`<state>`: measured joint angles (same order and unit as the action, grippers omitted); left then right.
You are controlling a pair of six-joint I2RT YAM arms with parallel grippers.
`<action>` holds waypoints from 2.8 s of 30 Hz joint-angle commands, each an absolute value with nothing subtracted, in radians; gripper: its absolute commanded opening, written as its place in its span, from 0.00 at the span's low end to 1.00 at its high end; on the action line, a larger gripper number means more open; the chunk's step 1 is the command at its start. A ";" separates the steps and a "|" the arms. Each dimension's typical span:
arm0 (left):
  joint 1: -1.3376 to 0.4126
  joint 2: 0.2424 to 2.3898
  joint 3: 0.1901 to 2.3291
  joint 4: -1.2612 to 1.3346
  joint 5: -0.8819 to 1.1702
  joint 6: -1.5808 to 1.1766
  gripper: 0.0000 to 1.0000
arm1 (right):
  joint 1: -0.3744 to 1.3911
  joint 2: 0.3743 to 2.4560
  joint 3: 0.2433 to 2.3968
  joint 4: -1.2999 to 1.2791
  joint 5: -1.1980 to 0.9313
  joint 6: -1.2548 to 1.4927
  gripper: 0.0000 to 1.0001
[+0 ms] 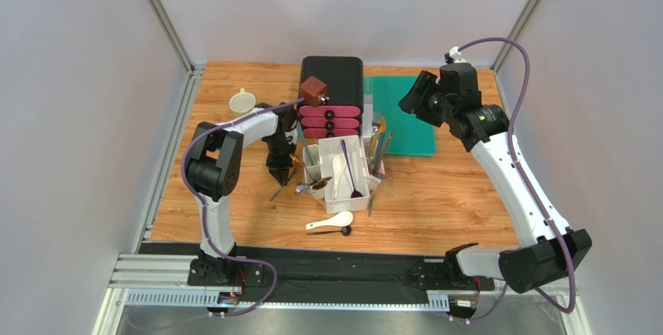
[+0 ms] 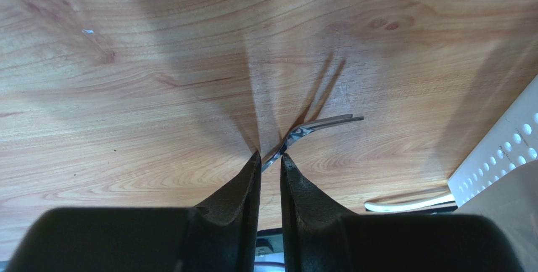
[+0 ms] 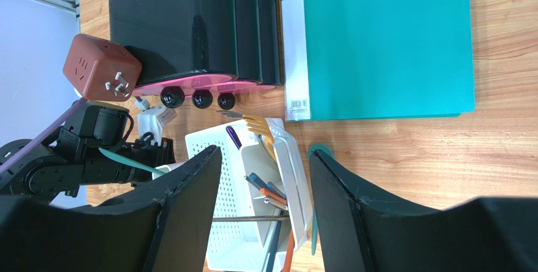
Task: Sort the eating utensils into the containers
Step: Pick up the fork at the center of the board, then place the fork in the storage box.
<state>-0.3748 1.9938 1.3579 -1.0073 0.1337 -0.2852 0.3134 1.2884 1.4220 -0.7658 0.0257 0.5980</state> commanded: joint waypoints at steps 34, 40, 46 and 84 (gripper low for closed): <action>-0.403 1.657 1.249 -0.986 0.040 -0.360 0.00 | 0.288 1.287 1.414 -0.719 -0.038 0.629 0.58; -0.402 1.451 1.233 -0.973 0.003 -0.436 0.00 | 0.287 1.310 1.410 -0.733 -0.046 0.658 0.57; -0.402 1.241 1.265 -0.965 0.009 -0.477 0.00 | 0.287 1.351 1.400 -0.733 -0.060 0.704 0.56; -0.678 1.735 1.717 -0.445 0.288 -0.374 0.00 | 0.195 1.410 1.393 -0.913 -0.072 0.773 0.50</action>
<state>-0.6586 1.7088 1.6768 -0.5220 0.3008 -0.3992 0.1993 1.4223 1.3827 -0.9165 -0.0574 0.7647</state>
